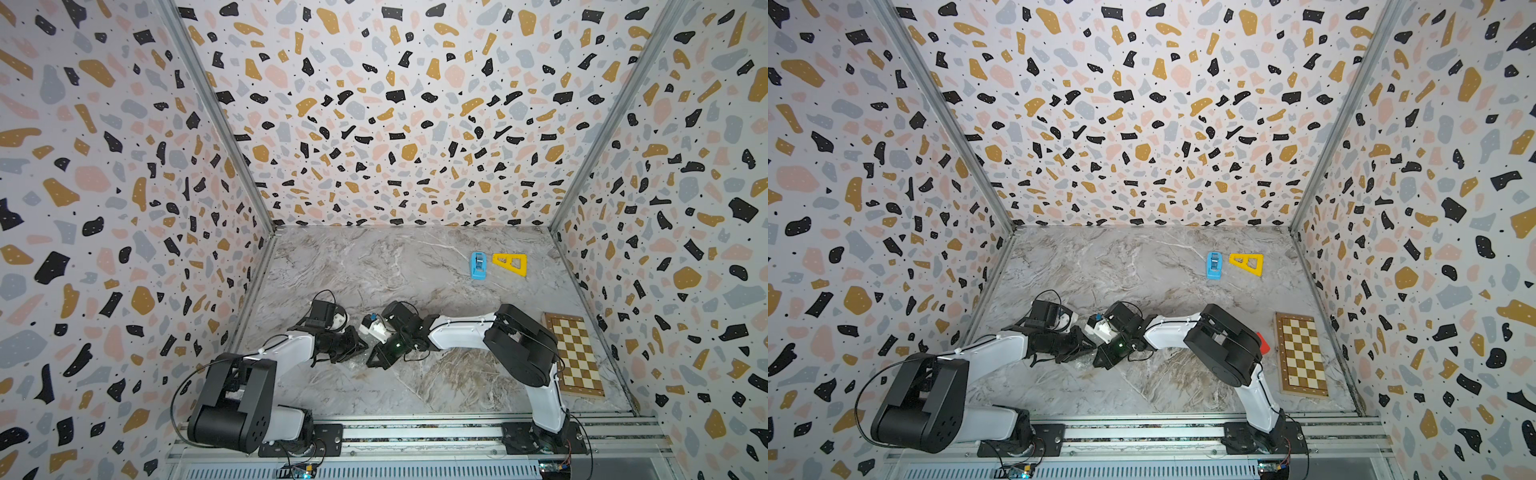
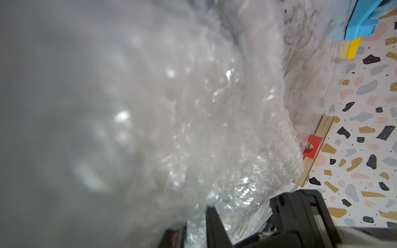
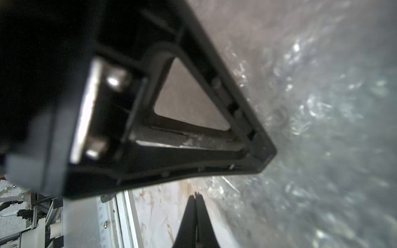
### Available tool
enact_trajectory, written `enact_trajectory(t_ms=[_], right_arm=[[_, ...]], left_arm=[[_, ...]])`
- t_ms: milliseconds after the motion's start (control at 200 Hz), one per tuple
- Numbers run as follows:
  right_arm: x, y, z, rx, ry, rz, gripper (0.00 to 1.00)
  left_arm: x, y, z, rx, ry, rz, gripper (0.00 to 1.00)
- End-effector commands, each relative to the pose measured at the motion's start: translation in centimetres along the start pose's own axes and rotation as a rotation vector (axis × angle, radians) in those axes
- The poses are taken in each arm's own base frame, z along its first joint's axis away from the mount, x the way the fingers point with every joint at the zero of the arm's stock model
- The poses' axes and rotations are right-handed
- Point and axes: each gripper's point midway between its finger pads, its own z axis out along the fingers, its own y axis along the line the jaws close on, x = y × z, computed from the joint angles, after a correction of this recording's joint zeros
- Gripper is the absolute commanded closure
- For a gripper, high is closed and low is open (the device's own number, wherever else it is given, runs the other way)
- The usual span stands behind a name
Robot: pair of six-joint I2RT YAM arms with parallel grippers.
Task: Wrap dinner plates in bubble wrap
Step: Stick the tape on the bubble wrap.
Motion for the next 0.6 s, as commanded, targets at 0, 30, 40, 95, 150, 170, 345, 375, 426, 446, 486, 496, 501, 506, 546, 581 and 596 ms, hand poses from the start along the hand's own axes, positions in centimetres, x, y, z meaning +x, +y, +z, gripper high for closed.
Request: enact_trajectory(t_ms=[0, 30, 40, 95, 150, 170, 345, 375, 426, 446, 486, 496, 501, 506, 546, 581, 596], right_arm=[[-1.0, 0.2, -0.6, -0.005, -0.036, -0.015, 0.96], [-1.1, -0.1, -0.7, -0.004, -0.038, -0.012, 0.96], [-1.1, -0.1, -0.8, -0.004, -0.038, -0.012, 0.96], [-1.0, -0.5, -0.8, -0.002, -0.040, -0.006, 0.96], [-0.9, -0.9, -0.9, 0.003, -0.039, 0.003, 0.96], [-0.9, -1.0, -0.8, 0.005, -0.039, 0.004, 0.96], [0.4, -2.9, 0.2, 0.033, -0.010, 0.031, 0.96], [0.6, -3.0, 0.3, 0.034, -0.007, 0.034, 0.96], [0.9, -3.3, 0.4, 0.037, -0.002, 0.043, 0.96], [1.1, -3.4, 0.3, 0.038, -0.001, 0.045, 0.96], [1.2, -3.7, 0.3, 0.042, -0.002, 0.051, 0.96], [1.3, -3.7, 0.3, 0.043, 0.000, 0.053, 0.96], [1.3, -3.8, 0.3, 0.043, 0.000, 0.054, 0.96], [1.3, -3.8, 0.2, 0.043, -0.002, 0.055, 0.96], [1.3, -4.0, 0.1, 0.046, -0.003, 0.060, 0.96], [1.4, -4.2, 0.0, 0.045, -0.004, 0.063, 0.96], [1.3, -4.2, -0.1, 0.045, -0.007, 0.063, 0.96]], left_arm=[[1.6, 2.5, 0.4, -0.083, 0.033, -0.036, 0.80], [1.6, 2.4, 0.4, -0.082, 0.031, -0.035, 0.80], [1.6, 2.4, 0.4, -0.081, 0.031, -0.035, 0.80], [1.6, 2.4, 0.4, -0.080, 0.031, -0.034, 0.80], [1.6, 2.4, 0.4, -0.080, 0.031, -0.034, 0.80], [1.7, 2.4, 0.4, -0.080, 0.034, -0.035, 0.80], [1.6, 2.4, 0.5, -0.077, 0.034, -0.037, 0.80], [1.6, 2.3, 0.4, -0.076, 0.033, -0.035, 0.80], [1.6, 2.3, 0.5, -0.076, 0.034, -0.036, 0.80], [1.6, 2.4, 0.5, -0.077, 0.035, -0.037, 0.80], [1.6, 2.4, 0.5, -0.077, 0.034, -0.037, 0.80], [1.6, 2.3, 0.5, -0.076, 0.034, -0.037, 0.80], [1.6, 2.3, 0.5, -0.076, 0.034, -0.038, 0.80], [1.5, 2.4, 0.5, -0.077, 0.034, -0.038, 0.80], [1.6, 2.4, 0.5, -0.077, 0.035, -0.041, 0.80], [1.5, 2.3, 0.5, -0.076, 0.034, -0.038, 0.80], [1.6, 2.4, 0.5, -0.078, 0.036, -0.040, 0.80]])
